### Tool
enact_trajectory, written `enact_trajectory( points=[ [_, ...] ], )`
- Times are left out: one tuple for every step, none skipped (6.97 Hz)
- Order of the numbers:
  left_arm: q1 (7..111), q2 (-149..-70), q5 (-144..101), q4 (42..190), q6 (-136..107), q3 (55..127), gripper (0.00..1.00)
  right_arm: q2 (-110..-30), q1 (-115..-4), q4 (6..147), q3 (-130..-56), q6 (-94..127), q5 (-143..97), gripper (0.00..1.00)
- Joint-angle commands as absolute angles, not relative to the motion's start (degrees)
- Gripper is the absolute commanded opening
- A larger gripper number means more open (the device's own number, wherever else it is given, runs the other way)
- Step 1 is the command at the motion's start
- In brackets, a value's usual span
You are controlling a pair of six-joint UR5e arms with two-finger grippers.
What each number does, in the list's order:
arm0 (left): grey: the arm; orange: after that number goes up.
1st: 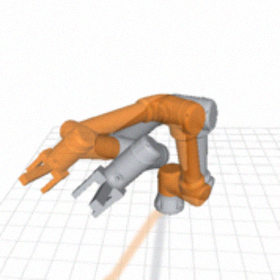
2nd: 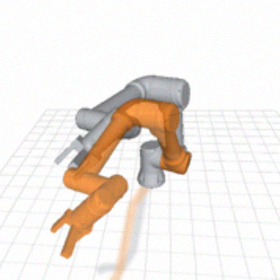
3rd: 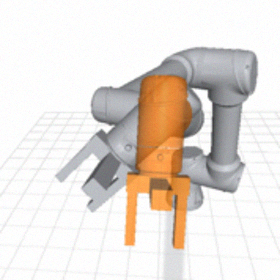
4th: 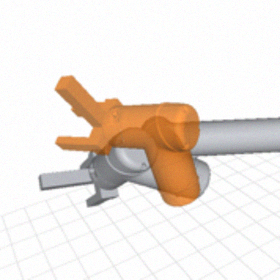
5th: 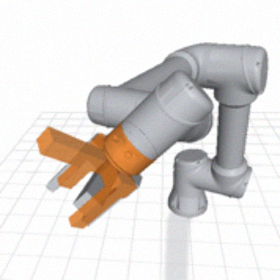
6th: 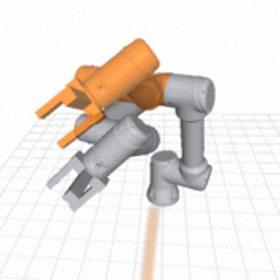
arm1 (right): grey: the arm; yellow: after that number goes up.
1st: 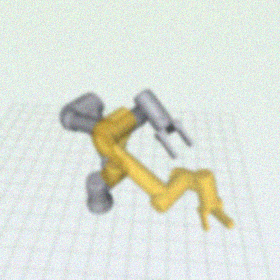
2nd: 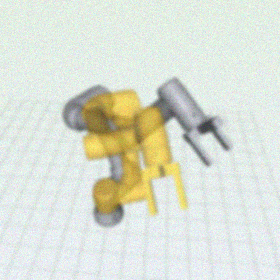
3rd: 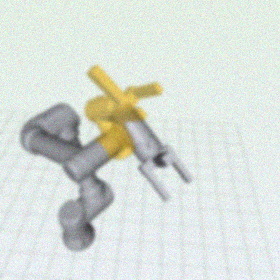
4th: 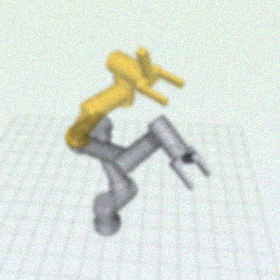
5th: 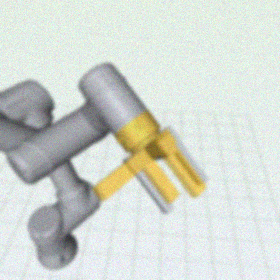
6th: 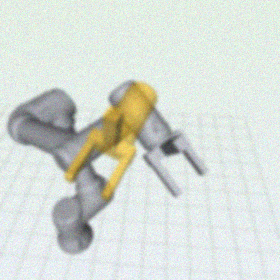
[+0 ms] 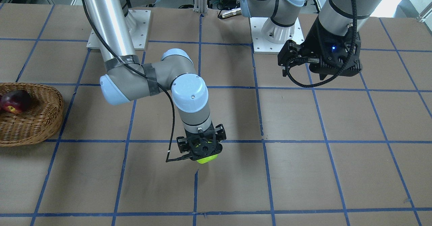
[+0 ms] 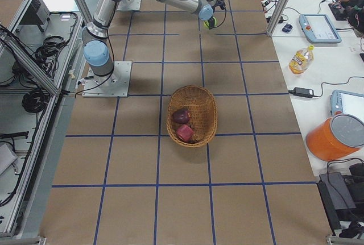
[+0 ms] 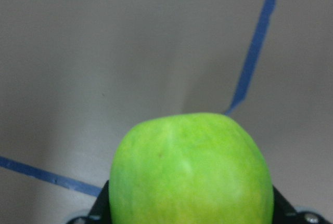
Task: Put all apples into basket
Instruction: 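Carry the green apple into the basket and open the right gripper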
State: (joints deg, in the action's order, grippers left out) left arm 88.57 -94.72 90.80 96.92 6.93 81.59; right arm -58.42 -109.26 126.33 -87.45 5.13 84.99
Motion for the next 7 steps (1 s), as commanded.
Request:
enact_trajectory(
  points=[
    [88.4,-94.0,90.9,96.9,6.9,82.2,1.0,-69.9,-100.0,117.5,-92.4,2.9,85.3,0.66],
    [88.5,-94.0,90.6,96.9,6.6,82.7,1.0,-75.8,-94.1,117.1,-98.6,0.6,88.3,0.66],
    [88.7,-94.1,90.4,95.3,6.6,83.6,1.0,-80.2,-87.8,118.4,-105.6,-8.1,93.5,0.66],
    [88.9,-94.1,90.8,93.4,6.8,83.8,1.0,-82.6,-80.3,125.0,-111.3,-21.0,95.1,0.66],
    [88.9,-94.1,90.7,93.1,6.6,84.3,1.0,-83.2,-71.8,128.5,-115.5,-27.9,94.9,0.66],
    [88.9,-94.7,90.7,93.0,6.3,84.1,1.0,-83.9,-65.0,131.1,-116.9,-31.1,93.9,0.66],
    [88.9,-95.4,90.7,93.0,6.5,83.4,1.0,-83.6,-60.9,133.3,-117.0,-36.7,93.9,0.66]
  ],
)
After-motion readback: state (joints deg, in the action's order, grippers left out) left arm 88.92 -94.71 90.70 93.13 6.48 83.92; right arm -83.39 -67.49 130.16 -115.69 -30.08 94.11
